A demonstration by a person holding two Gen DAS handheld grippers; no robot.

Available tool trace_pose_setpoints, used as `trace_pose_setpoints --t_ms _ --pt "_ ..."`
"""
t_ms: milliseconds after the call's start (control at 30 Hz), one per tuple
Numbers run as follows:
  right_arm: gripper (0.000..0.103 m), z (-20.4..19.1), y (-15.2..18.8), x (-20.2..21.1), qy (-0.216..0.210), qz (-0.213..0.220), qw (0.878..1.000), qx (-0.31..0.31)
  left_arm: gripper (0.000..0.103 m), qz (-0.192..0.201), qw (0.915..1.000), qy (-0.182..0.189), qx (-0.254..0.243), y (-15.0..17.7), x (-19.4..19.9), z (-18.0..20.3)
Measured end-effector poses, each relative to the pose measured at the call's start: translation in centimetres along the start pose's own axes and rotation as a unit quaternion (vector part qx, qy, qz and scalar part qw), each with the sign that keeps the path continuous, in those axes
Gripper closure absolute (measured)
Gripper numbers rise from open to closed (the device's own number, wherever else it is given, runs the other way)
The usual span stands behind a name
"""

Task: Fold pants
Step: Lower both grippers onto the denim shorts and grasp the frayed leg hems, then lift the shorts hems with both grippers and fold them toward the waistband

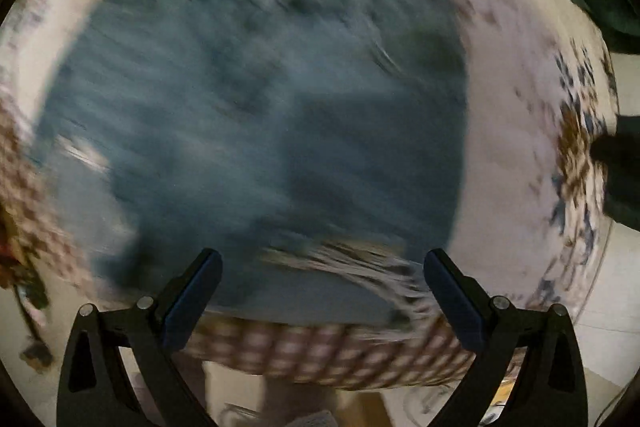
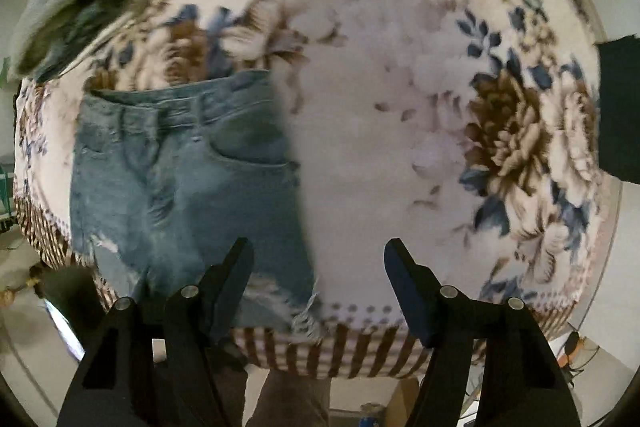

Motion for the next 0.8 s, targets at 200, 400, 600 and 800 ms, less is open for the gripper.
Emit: trace_pose_setpoints --t_ms 200,400,600,800 --pt "0.033 -0.9 -2.6 -4.6 -0.036 -0.030 0.999 0.015 0.000 -0.024 0.9997 0.001 -0.005 2.5 -4.3 3.9" --pt "0.031 -4.9 -5.3 -8.8 -0.078 -0.041 0.995 0.043 0.016 0.028 0.9992 -0.025 0.015 2.3 -3.6 2.3" --pt "0.074 -7.7 -5.7 -9.4 -0.107 -0.010 0.992 0.067 0.098 0.082 0.9959 0.035 0.017 2.7 1.7 -0.3" --pt "0.093 -10.0 -3.9 -5.1 -0.075 0.036 0.992 0.090 0.099 0.114 0.9906 0.072 0.021 3.9 9.4 -5.2"
Point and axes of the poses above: each gripper's, at about its wrist camera, not at the fingertips, and x roughly against the way its jaws point, z to its right, y to its underside, the point moved 6 cm from there along -x, roughly the way its jaws point, and after that the axes turned 5 degrees about -x, right-handed, at the moved point
